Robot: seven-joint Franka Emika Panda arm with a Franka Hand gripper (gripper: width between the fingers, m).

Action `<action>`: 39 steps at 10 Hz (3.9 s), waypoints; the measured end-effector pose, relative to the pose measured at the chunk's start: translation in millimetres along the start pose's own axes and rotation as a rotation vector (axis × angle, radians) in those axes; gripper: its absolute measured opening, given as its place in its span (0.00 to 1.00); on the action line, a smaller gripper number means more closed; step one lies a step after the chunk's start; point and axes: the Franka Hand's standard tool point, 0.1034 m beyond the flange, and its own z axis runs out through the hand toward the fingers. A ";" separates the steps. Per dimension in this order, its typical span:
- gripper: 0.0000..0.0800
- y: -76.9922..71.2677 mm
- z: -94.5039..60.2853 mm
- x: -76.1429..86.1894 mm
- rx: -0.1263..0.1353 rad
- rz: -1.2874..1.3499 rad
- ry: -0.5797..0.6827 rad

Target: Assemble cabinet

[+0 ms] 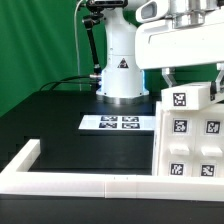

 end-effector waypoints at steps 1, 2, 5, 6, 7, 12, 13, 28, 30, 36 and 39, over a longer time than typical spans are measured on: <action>0.70 0.3 0.1 -0.1 0.001 0.079 -0.003; 0.70 0.6 0.2 -0.3 0.002 0.173 -0.006; 0.70 2.1 0.6 -0.2 0.016 0.435 -0.034; 0.70 1.8 0.8 -0.4 0.022 0.546 -0.046; 0.70 1.6 1.4 0.1 0.029 0.643 -0.052; 0.70 -0.3 2.2 -1.2 0.045 0.997 -0.086; 0.70 0.9 3.5 -0.8 0.066 1.104 -0.093; 1.00 -5.6 -18.4 -10.1 0.155 1.383 -0.183; 1.00 -6.5 -18.9 -12.4 0.116 1.168 -0.195; 1.00 -16.8 -28.2 -8.7 0.116 0.417 -0.186; 1.00 -15.6 -28.2 -10.0 0.110 -0.005 -0.152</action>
Offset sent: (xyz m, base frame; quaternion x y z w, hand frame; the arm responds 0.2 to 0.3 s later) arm -0.0074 -0.0030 0.0000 -0.0044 -0.0305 0.3083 0.9508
